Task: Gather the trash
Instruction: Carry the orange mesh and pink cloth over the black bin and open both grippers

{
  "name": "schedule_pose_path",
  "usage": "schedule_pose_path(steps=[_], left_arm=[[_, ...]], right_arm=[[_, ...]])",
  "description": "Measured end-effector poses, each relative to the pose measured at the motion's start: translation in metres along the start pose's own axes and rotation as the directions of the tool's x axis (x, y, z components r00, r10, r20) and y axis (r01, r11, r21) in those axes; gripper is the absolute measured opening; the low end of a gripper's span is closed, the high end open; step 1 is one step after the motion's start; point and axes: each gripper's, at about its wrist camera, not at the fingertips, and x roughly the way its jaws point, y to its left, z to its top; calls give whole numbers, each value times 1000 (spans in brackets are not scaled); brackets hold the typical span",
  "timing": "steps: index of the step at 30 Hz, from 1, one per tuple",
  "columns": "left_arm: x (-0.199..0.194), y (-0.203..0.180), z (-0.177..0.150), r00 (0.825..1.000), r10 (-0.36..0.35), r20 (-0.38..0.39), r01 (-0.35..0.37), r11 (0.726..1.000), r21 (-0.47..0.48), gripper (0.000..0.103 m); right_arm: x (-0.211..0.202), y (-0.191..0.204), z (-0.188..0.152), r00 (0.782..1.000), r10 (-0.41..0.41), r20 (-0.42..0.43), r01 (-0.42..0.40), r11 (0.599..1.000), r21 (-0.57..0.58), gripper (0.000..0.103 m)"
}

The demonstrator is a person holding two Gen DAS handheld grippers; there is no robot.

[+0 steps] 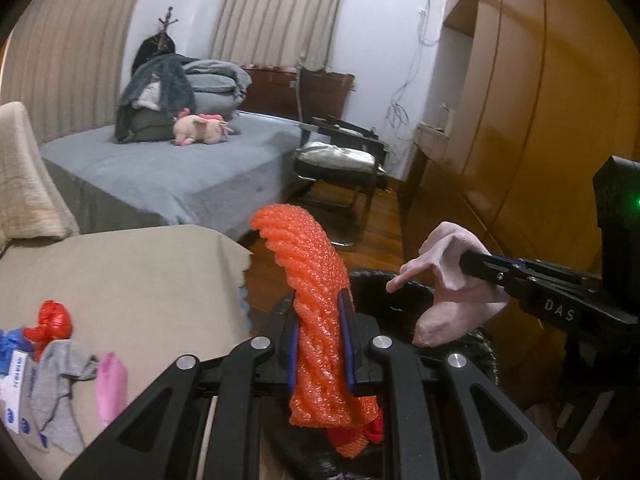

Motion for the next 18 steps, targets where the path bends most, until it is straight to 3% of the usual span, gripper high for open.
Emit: schedule_pose_path(steps=[6,10,12,16,18], left_arm=[[23,-22,-4,999,-33,-26,33,999,28,17],[36,-31,-5,998,-46,-43,48,998,34,22],[40,-32,-6,997,-51,-50,53,998,28,48],[41,-33,-11,997,-49,-62,51,998,30,58],[38,-29,-12,997,-37,-61,39,999,30,61]], right_arm=[[3,-28,-15,999,-43,-27,44,998,40,7],[8,-42,-22,996,-75,-48,78,995,58,13],[8,-48,-25,994,-92,-57,95,993,64,28],[8,-57,-31,991,-114,-65,119,990,80,41],[7,-57,-32,991,-124,-58,128,988,83,62]])
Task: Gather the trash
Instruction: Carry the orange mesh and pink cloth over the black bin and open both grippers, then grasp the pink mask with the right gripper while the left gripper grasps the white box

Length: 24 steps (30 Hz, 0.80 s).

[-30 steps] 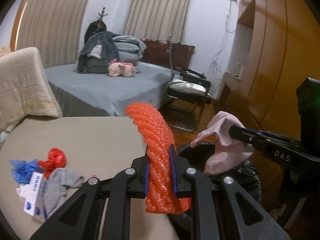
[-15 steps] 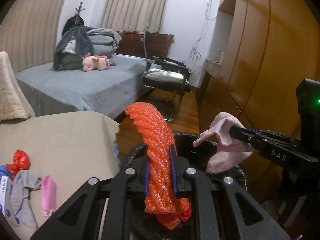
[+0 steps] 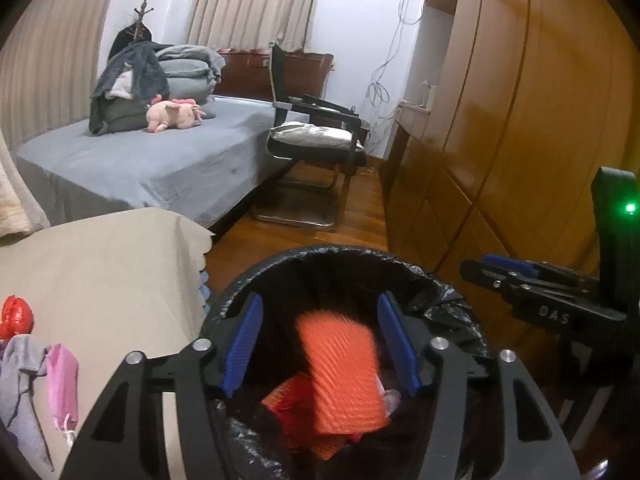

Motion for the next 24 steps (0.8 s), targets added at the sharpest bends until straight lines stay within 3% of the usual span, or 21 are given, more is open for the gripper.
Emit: schedule_pose_path(steps=[1,2,3,8,15,24], left_arm=[[-2,3,-1,1000,8,1,-8,1000,-1,63],[-5,5,-2,1000,17,4,-17,1000,-4,66],[-8,7,-3,1000,27,10,-27,1000,-7,70],[-28,26,-4,994,96,46,-94,995,-34,83],[-62,64,-13,977,200,74,-194,978,-79,88],[-105,125,-36,931,358,73,-345,927,-148,88]], right_arm=[[-1,1,-1,1000,-4,9,4,1000,2,69],[-3,3,-1,1000,-10,21,10,1000,3,85],[-6,5,-2,999,-14,36,14,1000,1,93],[-11,21,2,997,28,71,-27,999,-18,97],[-2,66,8,992,107,67,-103,993,-56,97],[22,145,9,981,191,47,-185,977,-111,97]])
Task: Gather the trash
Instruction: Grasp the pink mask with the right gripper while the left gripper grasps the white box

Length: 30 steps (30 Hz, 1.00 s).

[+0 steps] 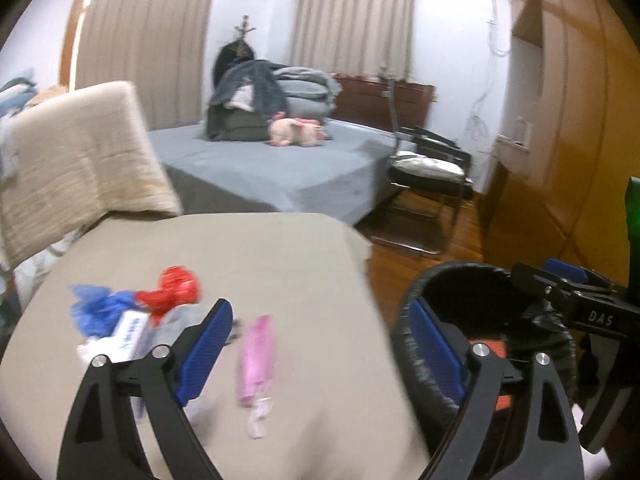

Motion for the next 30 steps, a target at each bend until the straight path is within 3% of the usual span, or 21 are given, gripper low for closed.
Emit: schedule_pose_path(steps=[8,15,30], left_arm=[[-13,59,-17,992,125,-2,-125,991,-45,88],[-17,102,-32,981,190,-27,-192,977,-92,87],[-11,144,-57,974,212,-82,-222,966,-137,86]], right_arm=[[33,62,-4,998,54,-17,-55,997,-58,97],[65,102,-18,995,81,-66,-87,992,-89,97],[114,154,-46,977,109,-183,-134,982,-132,97]])
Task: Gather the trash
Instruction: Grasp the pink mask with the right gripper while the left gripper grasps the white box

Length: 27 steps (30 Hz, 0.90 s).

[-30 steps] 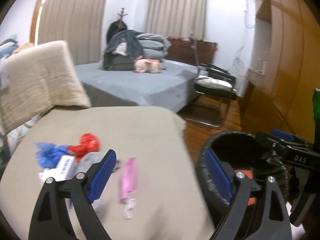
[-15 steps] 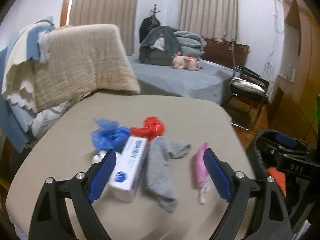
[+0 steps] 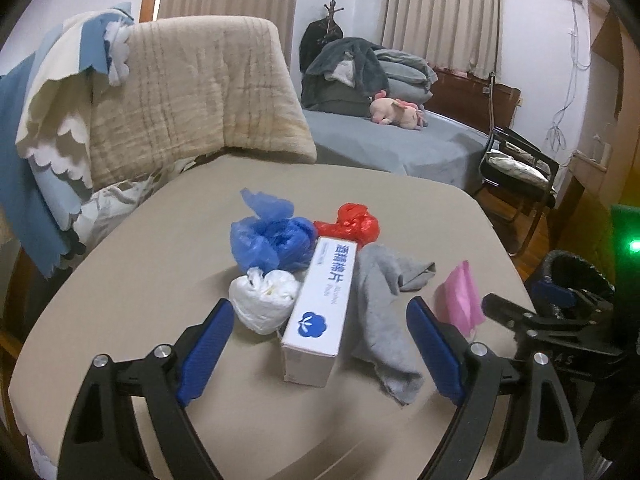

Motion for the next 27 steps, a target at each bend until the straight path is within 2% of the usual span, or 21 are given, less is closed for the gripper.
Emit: schedule_pose_path(steps=[10,12,16,18,19,21,24,27], left_arm=[[5,10,-3,1000,-8,-11,8,1000,-23,83],[6,11,-4,1000,-10,-13,9,1000,-26,83],[8,11,-5,1000,-14,-19,13,1000,-28,82],[9,9,-6,1000,-18,-23,17,999,-27,81],[10,9,-6,1000,-20,-24,20,999,-25,80],[11,7,-6,999,-24,-28,23,1000,-20,79],[13,4,-6,999,-28,-30,28,1000,-15,77],[18,2,-6,999,-27,-42,27,1000,-8,73]], right_arm=[[20,23,1,999,8,-52,-10,999,-43,95],[24,26,0,998,11,-67,-15,999,-51,82],[28,25,-1,995,24,-96,-29,998,-51,71],[29,25,-1,993,37,-112,-43,998,-52,56],[30,24,-2,991,51,-124,-58,997,-47,53],[30,22,-3,989,71,-132,-77,996,-40,36],[29,22,-3,986,91,-142,-99,994,-49,17],[22,20,-3,987,97,-131,-106,992,-66,12]])
